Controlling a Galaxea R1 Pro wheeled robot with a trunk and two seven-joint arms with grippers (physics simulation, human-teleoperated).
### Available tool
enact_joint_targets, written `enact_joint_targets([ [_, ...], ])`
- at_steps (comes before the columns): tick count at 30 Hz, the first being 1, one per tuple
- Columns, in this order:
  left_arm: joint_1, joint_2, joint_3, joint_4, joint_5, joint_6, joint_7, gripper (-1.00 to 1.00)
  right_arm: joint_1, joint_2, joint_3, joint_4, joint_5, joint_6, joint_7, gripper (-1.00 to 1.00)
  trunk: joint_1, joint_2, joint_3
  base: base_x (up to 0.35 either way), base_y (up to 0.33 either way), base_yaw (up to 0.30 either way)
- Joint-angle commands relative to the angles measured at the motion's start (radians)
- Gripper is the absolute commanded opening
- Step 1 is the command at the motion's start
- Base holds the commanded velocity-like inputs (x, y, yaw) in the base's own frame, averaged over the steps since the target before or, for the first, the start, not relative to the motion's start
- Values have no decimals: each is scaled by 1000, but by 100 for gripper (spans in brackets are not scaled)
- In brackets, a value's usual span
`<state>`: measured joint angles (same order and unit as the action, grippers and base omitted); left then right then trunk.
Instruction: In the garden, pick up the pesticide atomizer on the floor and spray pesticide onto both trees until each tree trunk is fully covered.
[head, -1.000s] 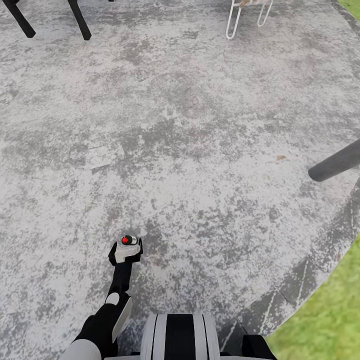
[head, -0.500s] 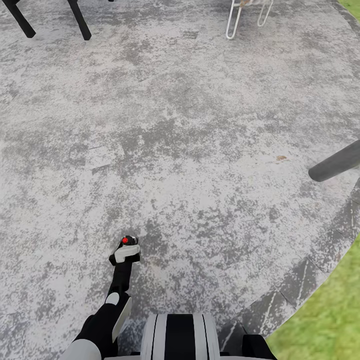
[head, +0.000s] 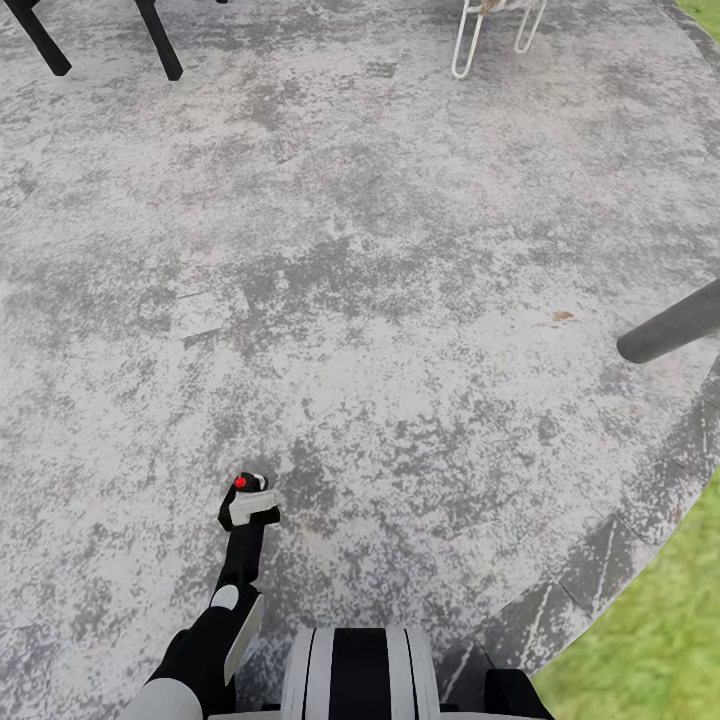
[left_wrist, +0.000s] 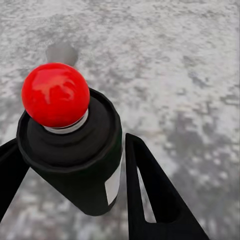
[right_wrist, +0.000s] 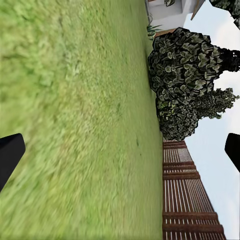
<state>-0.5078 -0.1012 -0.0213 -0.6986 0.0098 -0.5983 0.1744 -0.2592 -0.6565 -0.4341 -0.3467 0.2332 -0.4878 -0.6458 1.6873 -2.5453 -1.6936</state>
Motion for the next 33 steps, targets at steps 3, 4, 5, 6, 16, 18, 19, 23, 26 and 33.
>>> enact_joint_targets([
  [3,0,0,0,0,-1,0,0,-100,0,0,0,0,0,0,0,100,0,0,0,0,0,0],
  [4,0,0,0,0,-1,0,0,-100,0,0,0,0,0,0,0,100,0,0,0,0,0,0],
  [5,0,0,0,0,-1,0,0,-100,0,0,0,0,0,0,0,100,0,0,0,0,0,0],
  [6,0,0,0,0,-1,0,0,-100,0,0,0,0,0,0,0,100,0,0,4,0,0,0],
  [16,0,0,0,-1,-1,0,0,-100,0,0,0,0,0,0,0,100,-5,3,43,0,0,0],
  [18,0,0,-1,-1,-1,0,0,-100,0,0,0,0,0,0,0,100,-6,3,50,0,0,0],
  [19,0,0,-1,-1,-1,0,0,-100,0,0,0,0,-1,0,0,100,-6,3,54,0,0,0],
  [23,0,0,-2,-1,-1,1,0,-100,0,0,0,0,0,0,0,100,-8,4,70,0,0,0],
  [26,0,0,-2,0,-1,1,0,-100,0,0,0,0,0,1,0,100,-9,5,81,0,0,0],
  [33,0,0,-2,1,-1,2,0,-100,0,0,0,0,0,1,0,100,-13,7,108,0,0,0],
])
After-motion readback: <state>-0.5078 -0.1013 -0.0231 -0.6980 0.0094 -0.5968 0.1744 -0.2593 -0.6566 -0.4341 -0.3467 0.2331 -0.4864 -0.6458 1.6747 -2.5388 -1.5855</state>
